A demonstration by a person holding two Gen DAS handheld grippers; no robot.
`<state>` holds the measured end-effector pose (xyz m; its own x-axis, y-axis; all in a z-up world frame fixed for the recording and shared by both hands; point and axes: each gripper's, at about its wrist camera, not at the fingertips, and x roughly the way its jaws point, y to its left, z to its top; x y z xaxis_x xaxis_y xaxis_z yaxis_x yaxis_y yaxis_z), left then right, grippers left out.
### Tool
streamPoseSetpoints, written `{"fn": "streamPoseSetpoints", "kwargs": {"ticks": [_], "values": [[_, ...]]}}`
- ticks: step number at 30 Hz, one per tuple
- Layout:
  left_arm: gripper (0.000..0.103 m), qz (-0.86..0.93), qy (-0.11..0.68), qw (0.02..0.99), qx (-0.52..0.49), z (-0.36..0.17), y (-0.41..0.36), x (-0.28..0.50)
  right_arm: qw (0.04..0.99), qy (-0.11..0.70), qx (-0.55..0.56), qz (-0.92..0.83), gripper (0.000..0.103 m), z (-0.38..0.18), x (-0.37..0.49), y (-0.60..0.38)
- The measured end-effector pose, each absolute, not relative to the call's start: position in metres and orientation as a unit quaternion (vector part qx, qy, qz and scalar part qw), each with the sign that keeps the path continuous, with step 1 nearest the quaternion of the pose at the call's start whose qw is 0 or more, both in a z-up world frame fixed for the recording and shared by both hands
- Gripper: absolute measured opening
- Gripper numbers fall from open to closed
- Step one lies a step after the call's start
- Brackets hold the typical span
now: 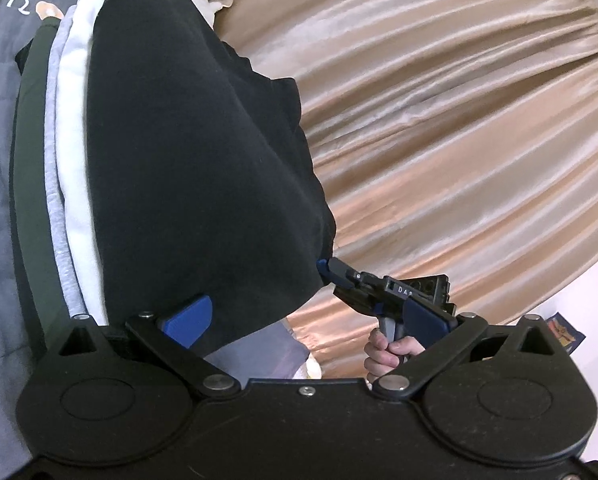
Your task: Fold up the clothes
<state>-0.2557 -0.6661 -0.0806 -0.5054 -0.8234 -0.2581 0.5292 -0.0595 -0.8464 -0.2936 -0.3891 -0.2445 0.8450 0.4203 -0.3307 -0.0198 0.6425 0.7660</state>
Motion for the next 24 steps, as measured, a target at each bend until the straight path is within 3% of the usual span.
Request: {"fn": "streamPoseSetpoints", "kwargs": {"ticks": [8,9,10,13,17,19,24], "values": [[0.103,-0.711,0.484,0.494,-0.128,-0.068,-0.658,-0.262,0.877,0.229,0.400,0.137,0.017,-0.211,-0.306,-0.376],[0.103,-0.710,0.484,0.494,-0.129,-0.067,-0.658,-0.263,0.878,0.222,0.398,0.147,0.023,-0.205,-0.305,-0.371],[0.103,-0.709,0.484,0.495,-0.130,-0.066,-0.659,-0.263,0.879,0.215,0.396,0.156,0.036,-0.198,-0.303,-0.367],[0.103,-0.706,0.486,0.499,-0.132,-0.065,-0.660,-0.265,0.881,0.194,0.390,0.185,0.055,-0.179,-0.298,-0.353],[0.103,-0.704,0.481,0.505,-0.129,-0.061,-0.658,-0.268,0.868,0.240,0.403,0.162,0.058,-0.197,-0.270,-0.353],[0.103,-0.702,0.478,0.513,-0.126,-0.058,-0.656,-0.269,0.863,0.251,0.414,0.147,0.053,-0.211,-0.269,-0.360],[0.103,-0.693,0.463,0.542,-0.106,-0.050,-0.647,-0.273,0.864,0.252,0.422,0.110,0.053,-0.222,-0.289,-0.372]]}}
